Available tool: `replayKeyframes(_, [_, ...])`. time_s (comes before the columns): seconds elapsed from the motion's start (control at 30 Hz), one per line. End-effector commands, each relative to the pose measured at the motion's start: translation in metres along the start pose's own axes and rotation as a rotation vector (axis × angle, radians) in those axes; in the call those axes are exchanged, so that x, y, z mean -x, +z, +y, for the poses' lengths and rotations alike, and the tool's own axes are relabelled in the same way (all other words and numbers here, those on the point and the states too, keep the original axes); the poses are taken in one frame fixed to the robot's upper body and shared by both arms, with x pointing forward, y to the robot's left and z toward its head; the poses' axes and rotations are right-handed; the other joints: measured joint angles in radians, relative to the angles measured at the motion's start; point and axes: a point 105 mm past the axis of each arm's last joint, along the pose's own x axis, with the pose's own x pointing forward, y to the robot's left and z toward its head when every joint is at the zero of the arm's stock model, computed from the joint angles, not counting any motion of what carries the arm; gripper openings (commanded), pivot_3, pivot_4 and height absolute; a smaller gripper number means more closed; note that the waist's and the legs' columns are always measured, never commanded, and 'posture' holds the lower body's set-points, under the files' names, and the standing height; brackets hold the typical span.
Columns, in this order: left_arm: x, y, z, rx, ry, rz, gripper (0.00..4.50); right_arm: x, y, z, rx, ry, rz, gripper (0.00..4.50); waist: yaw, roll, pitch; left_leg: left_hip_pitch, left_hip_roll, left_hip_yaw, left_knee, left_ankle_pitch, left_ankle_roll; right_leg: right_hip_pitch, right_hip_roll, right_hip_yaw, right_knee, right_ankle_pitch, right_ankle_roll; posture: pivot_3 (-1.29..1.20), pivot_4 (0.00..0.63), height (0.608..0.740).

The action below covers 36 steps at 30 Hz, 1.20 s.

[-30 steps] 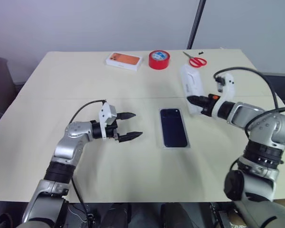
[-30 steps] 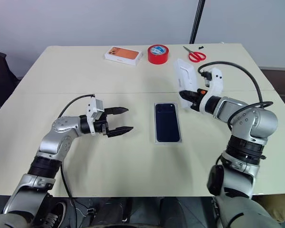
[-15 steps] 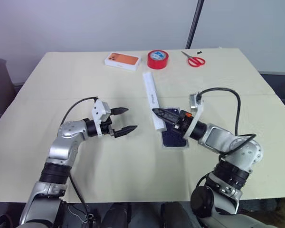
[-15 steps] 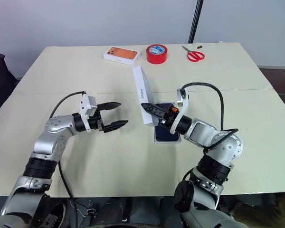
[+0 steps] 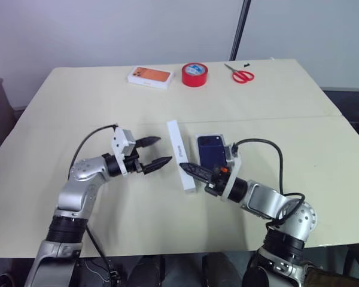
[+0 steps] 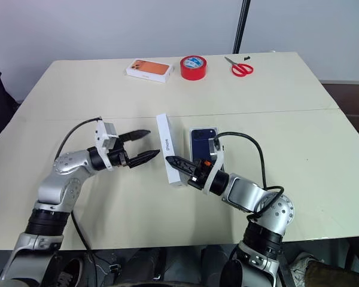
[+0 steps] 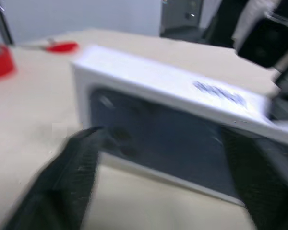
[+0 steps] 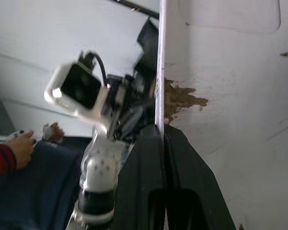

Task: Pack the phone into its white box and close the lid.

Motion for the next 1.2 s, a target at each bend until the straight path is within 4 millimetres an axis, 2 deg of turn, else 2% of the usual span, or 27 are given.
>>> replayKeyframes(0.03, [-0.009,0.007,-0.005,-0.031,-0.029,-0.022,1.76,0.002,0.007,0.001,-0.028,0.001,-0.035,0.00,0.000,0.000,0.000,0.000,0.000,0.000,0.000,0.000,0.000,0.000,0.000,0.000,0.000,0.000,0.000,0.00,0.150,0.740])
replayKeyframes(0.13, [-0.021,0.000,-0.004,-0.002,-0.025,-0.038,0.30,0.007,0.007,-0.015,0.013,-0.108,-0.013,0.00,0.003,0.000,0.000,0.000,0.000,0.001,0.000,0.000,0.000,0.000,0.000,0.000,0.000,0.000,0.000,0.00,0.150,0.740])
replayKeyframes(0.2, [-0.032,-0.008,0.001,0.011,-0.001,-0.052,0.30,0.011,0.011,-0.028,0.035,-0.174,-0.022,0.00,0.006,0.000,-0.001,0.000,-0.001,0.001,0.000,0.000,0.001,0.001,0.000,0.000,-0.001,0.000,0.000,0.00,0.150,0.740])
replayKeyframes(0.27, [-0.046,-0.009,-0.001,0.034,-0.013,-0.070,0.30,0.013,0.020,-0.031,0.060,-0.186,-0.056,0.00,0.012,0.000,-0.002,0.002,-0.001,0.002,0.000,-0.001,0.002,0.002,0.001,0.000,-0.001,0.000,0.000,0.00,0.150,0.740])
replayKeyframes(0.33, [-0.060,-0.004,-0.002,0.021,-0.013,-0.097,0.26,0.016,0.033,-0.026,0.059,-0.153,-0.115,0.62,0.014,-0.001,-0.002,0.002,-0.001,0.002,0.001,-0.001,0.002,0.003,0.001,0.000,-0.001,0.000,0.000,0.00,0.150,0.740])
replayKeyframes(0.4, [-0.067,-0.002,-0.005,0.015,-0.024,-0.113,0.26,0.019,0.041,-0.022,0.135,-0.159,-0.128,1.44,0.014,-0.001,-0.002,0.001,-0.001,0.002,0.001,-0.001,0.002,0.002,0.001,0.000,-0.001,0.000,0.000,0.00,0.150,0.740])
replayKeyframes(0.47, [-0.073,-0.003,-0.008,0.018,-0.039,-0.117,0.26,0.025,0.055,-0.018,0.186,-0.162,-0.178,2.49,0.014,-0.001,-0.002,0.001,-0.001,0.003,0.001,-0.001,0.002,0.002,0.001,0.001,-0.001,0.000,0.000,0.00,0.150,0.740])
replayKeyframes(0.6, [-0.090,-0.008,-0.014,0.013,-0.079,-0.117,0.26,0.044,0.087,-0.018,0.560,-0.320,-0.158,4.45,0.015,-0.001,-0.001,0.000,-0.002,0.005,0.002,-0.001,0.002,0.001,0.001,0.001,-0.001,0.000,0.000,0.00,0.150,0.740])
replayKeyframes(0.7, [-0.110,-0.007,-0.021,0.020,-0.122,-0.127,0.26,0.060,0.132,-0.013,0.598,-0.356,-0.291,4.45,0.010,-0.002,-0.001,0.000,-0.001,0.005,0.002,-0.001,0.002,0.000,0.003,0.002,-0.001,0.000,0.000,0.00,0.150,0.740])
replayKeyframes(0.77, [-0.118,-0.003,-0.024,-0.008,-0.144,-0.128,0.26,0.062,0.138,-0.012,0.696,-0.395,-0.268,4.45,0.015,-0.002,0.000,0.000,-0.001,0.006,0.002,-0.001,0.002,0.000,0.003,0.002,-0.001,0.000,0.000,0.00,0.150,0.740])
replayKeyframes(0.87, [-0.114,-0.002,-0.019,-0.014,-0.143,-0.115,0.26,0.058,0.132,-0.016,0.809,-0.426,-0.209,4.45,0.013,-0.003,0.000,0.000,-0.001,0.006,0.001,-0.002,0.003,0.000,0.003,0.001,-0.002,0.000,0.000,0.00,0.150,0.740])
replayKeyframes(0.9, [-0.109,-0.003,-0.018,-0.007,-0.145,-0.100,0.26,0.057,0.128,-0.018,0.831,-0.425,-0.200,4.07,0.011,-0.003,0.000,0.000,0.000,0.006,0.001,-0.002,0.003,0.000,0.003,0.002,-0.002,0.000,0.000,0.00,0.150,0.740])
replayKeyframes(0.97, [-0.094,-0.007,-0.018,-0.005,-0.170,-0.051,0.26,0.056,0.121,-0.025,0.934,-0.472,-0.150,3.61,0.008,-0.003,0.000,0.000,0.000,0.006,0.001,-0.002,0.003,-0.001,0.003,0.002,-0.002,0.000,0.000,0.00,0.150,0.740])
replayKeyframes(1.03, [-0.079,-0.015,-0.024,0.001,-0.220,0.032,0.26,0.058,0.113,-0.037,1.085,-0.537,-0.069,2.61,0.006,-0.002,0.000,0.000,0.000,0.006,0.001,-0.002,0.003,-0.001,0.004,0.002,-0.001,0.000,0.000,0.00,0.150,0.740])
replayKeyframes(1.1, [-0.067,-0.020,-0.024,-0.018,-0.219,0.085,0.26,0.059,0.110,-0.042,1.050,-0.530,-0.094,1.52,0.009,-0.003,0.000,0.000,0.000,0.006,0.001,-0.002,0.003,-0.001,0.004,0.003,-0.001,0.000,0.000,0.00,0.150,0.740])
replayKeyframes(1.2, [-0.055,-0.019,-0.018,0.016,-0.181,0.107,0.26,0.061,0.106,-0.046,1.096,-0.547,-0.078,0.04,0.019,-0.003,0.000,0.000,0.000,0.005,0.002,-0.002,0.003,-0.001,0.003,0.003,-0.001,0.000,0.000,0.00,0.150,0.740])
